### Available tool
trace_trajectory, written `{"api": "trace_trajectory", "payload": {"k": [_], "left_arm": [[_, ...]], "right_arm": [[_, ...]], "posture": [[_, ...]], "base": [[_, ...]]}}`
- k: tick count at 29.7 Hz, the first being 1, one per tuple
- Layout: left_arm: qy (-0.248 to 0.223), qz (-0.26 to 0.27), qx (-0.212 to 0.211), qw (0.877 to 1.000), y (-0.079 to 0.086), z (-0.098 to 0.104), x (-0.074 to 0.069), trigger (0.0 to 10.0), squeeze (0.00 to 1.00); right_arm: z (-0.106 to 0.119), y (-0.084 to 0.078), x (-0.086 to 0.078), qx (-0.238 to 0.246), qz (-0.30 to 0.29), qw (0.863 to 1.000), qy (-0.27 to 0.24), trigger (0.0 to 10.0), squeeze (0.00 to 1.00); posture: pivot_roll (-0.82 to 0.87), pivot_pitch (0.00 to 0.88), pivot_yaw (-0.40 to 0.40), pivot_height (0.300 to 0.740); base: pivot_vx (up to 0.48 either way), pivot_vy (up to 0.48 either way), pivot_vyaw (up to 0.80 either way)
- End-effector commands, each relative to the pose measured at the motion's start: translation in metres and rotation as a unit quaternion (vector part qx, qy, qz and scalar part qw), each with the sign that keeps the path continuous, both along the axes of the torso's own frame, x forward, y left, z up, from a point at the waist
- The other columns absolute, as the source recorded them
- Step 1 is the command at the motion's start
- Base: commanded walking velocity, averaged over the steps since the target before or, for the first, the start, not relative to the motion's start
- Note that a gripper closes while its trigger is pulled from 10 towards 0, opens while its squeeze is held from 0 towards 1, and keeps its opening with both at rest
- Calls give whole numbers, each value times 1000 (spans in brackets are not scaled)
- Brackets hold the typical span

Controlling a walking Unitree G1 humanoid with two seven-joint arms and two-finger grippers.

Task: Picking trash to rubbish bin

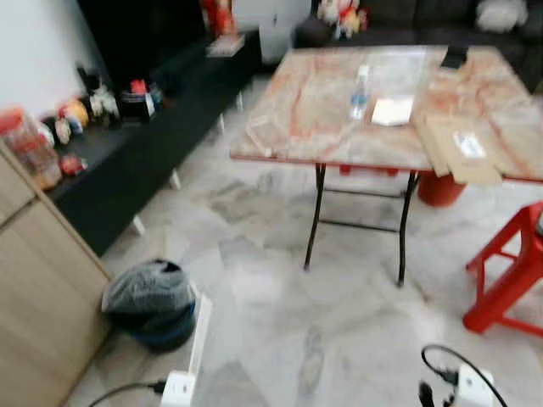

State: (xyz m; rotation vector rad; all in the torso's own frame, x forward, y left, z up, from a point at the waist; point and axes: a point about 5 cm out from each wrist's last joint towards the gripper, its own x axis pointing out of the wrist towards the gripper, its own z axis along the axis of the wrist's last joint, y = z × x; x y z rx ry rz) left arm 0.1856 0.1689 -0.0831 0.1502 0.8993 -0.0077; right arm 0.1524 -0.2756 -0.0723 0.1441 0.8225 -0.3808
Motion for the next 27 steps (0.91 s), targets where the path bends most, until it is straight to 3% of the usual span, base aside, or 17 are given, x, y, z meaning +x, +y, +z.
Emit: {"api": "trace_trajectory", "payload": {"k": [1, 18, 27], "left_arm": [[20, 7, 9, 1000, 6, -5, -10, 10000, 0], [30, 16, 12, 999, 6, -8, -18, 10000, 0], [33, 26, 20, 999, 8, -8, -18, 10000, 0]], "right_arm": [[1, 3, 5, -1, 8, 1000, 0, 10000, 0], [-1, 7, 3, 2, 18, 1000, 5, 10000, 0], [-1, 10, 7, 9, 23, 1000, -2, 10000, 0]], "posture": [[-180, 60, 55, 740], [-177, 74, 48, 740], [-176, 79, 45, 740]], "base": [[0, 0, 769], [0, 0, 769], [354, 0, 0]]}}
